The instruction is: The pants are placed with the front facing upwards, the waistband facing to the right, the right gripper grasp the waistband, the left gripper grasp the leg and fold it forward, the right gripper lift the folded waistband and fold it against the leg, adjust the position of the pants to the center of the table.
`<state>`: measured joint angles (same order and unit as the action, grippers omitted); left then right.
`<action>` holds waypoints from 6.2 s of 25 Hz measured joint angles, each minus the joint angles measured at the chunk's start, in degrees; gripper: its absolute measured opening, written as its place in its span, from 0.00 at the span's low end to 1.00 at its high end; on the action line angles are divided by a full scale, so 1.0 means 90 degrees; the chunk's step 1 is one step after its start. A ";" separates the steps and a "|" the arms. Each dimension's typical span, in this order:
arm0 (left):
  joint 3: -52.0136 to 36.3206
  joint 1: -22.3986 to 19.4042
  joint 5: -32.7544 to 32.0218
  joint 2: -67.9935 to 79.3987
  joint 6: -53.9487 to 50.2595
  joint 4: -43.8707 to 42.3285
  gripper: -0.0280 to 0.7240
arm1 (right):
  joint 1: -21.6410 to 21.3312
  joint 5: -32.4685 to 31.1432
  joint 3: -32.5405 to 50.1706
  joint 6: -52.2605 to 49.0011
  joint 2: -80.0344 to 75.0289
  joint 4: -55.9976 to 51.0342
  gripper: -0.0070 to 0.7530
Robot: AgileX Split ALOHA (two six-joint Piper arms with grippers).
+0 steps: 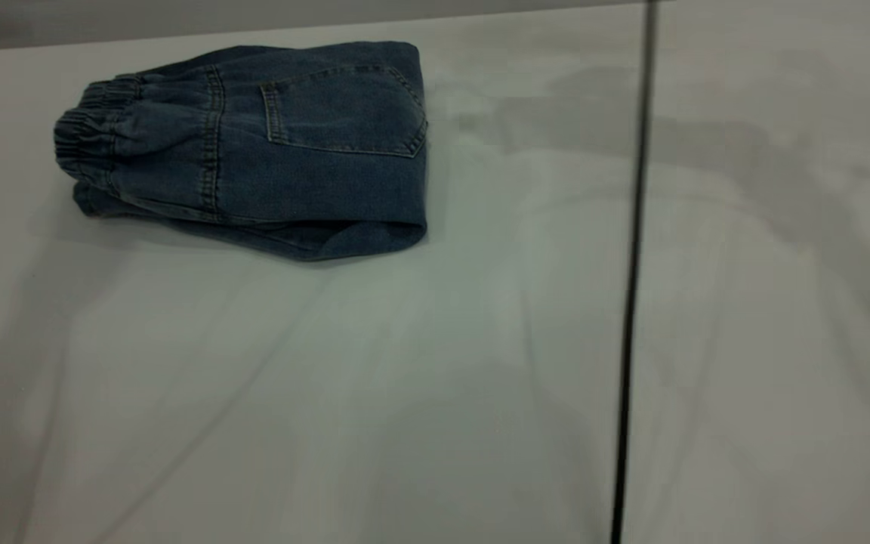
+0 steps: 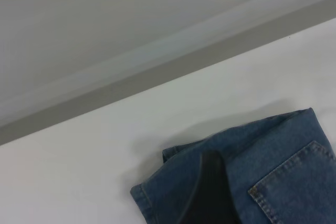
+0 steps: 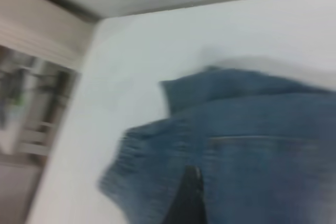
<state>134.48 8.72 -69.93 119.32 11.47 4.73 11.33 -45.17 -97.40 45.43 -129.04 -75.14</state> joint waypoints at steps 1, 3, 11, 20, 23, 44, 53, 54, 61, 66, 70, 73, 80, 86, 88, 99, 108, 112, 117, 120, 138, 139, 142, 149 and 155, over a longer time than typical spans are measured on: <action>0.0000 0.0000 0.0000 0.0000 0.0000 0.0000 0.73 | -0.0128 -0.0078 -0.0109 -0.0310 0.0107 0.0505 0.78; -0.0005 0.0000 -0.0007 0.0000 0.0000 0.0000 0.73 | -0.0318 -0.0383 -0.0385 -0.0989 0.0322 0.1553 0.78; -0.0012 0.0000 -0.0007 0.0000 0.0005 -0.0007 0.73 | -0.0436 -0.2288 -0.2132 -0.3202 0.0714 0.5368 0.78; -0.0543 0.0000 0.0006 0.0111 0.0058 -0.0022 0.73 | -0.0436 -0.2783 -0.3964 -0.3740 0.1147 0.6968 0.78; -0.1007 0.0000 0.0006 0.0123 0.0058 -0.0022 0.73 | -0.0436 -0.2791 -0.3947 -0.3990 0.1398 0.7124 0.78; -0.4219 0.0000 0.0064 0.0195 0.0175 0.0345 0.73 | -0.0436 -0.2770 -0.2109 -0.4133 0.3849 0.7234 0.78; -0.4458 0.0000 0.1225 0.0932 0.0645 0.0305 0.73 | -0.0431 -0.2764 -0.2039 -0.4114 0.4568 0.6787 0.78; -0.4458 0.0000 0.1359 0.1041 0.0763 0.0305 0.73 | -0.0431 -0.2764 -0.2039 -0.4097 0.4594 0.6740 0.78; -0.4432 0.0000 0.1730 0.1630 0.1234 0.0305 0.73 | -0.0431 -0.2764 -0.2045 -0.4023 0.4604 0.6650 0.78; -0.4433 0.0069 0.1710 0.1713 0.1234 0.0274 0.73 | -0.0431 -0.2764 -0.2045 -0.4016 0.4604 0.6639 0.78; -0.4446 0.0259 0.1663 0.1729 0.1223 0.0227 0.73 | -0.0431 -0.2748 -0.2045 -0.4016 0.4604 0.6652 0.78; -0.4453 0.0515 0.1613 0.1742 0.1204 0.0251 0.73 | -0.0431 -0.2748 -0.2045 -0.4009 0.4604 0.6646 0.78; -0.4453 0.1212 0.1346 0.1745 0.1198 0.0336 0.73 | -0.0431 -0.2748 -0.2045 -0.4009 0.4604 0.6659 0.78; -0.4453 0.1806 0.1031 0.1750 0.0776 0.0363 0.73 | -0.0431 -0.2754 -0.2045 -0.4009 0.4604 0.6659 0.78; -0.4457 0.1943 0.1015 0.1750 0.0471 0.0369 0.73 | -0.0431 -0.2754 -0.2045 -0.4009 0.4604 0.6659 0.78; -0.4457 0.2094 0.1009 0.1745 -0.1338 0.0355 0.73 | -0.0431 -0.2754 -0.2045 -0.4003 0.4604 0.6653 0.78; -0.4013 0.2094 0.0298 0.1710 -0.0959 0.0245 0.73 | -0.0431 -0.2754 -0.2045 -0.3983 0.4646 0.6659 0.78; -0.3235 0.2094 -0.0021 0.1650 -0.0860 -0.0033 0.73 | -0.0431 -0.2754 -0.2045 -0.3983 0.4836 0.6659 0.78; -0.2549 0.2094 -0.0017 0.1113 -0.0834 -0.0037 0.73 | -0.0431 -0.2754 -0.2045 -0.3983 0.5326 0.6651 0.78; -0.2541 0.2094 -0.0064 0.0625 -0.0834 -0.0151 0.73 | -0.0431 -0.2754 -0.2045 -0.4027 0.5662 0.6647 0.78; -0.2895 0.2087 -0.0033 -0.3361 -0.0821 -0.0525 0.73 | -0.0431 -0.2760 0.1297 -0.4035 0.9545 0.6697 0.78; -0.3075 0.2087 -0.0033 -0.3611 -0.0821 -0.0480 0.73 | -0.0431 -0.2760 0.1498 -0.4035 0.9763 0.6722 0.78; -0.3690 0.2087 -0.0026 -0.4361 -0.0821 -0.0428 0.73 | -0.0431 -0.2760 0.2179 -0.4015 1.0517 0.6728 0.78; -0.5557 0.2087 -0.0014 -0.6129 -0.0728 -0.0068 0.73 | -0.0431 -0.2756 0.3611 -0.4032 1.1984 0.6588 0.78; -0.7465 0.2087 0.0004 -0.7718 -0.0472 -0.0074 0.73 | -0.0431 -0.2758 0.4893 -0.4032 1.3066 0.6771 0.78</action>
<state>67.29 27.51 -69.89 49.86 7.23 4.06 7.46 -70.00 -53.36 9.14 -11.45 -14.21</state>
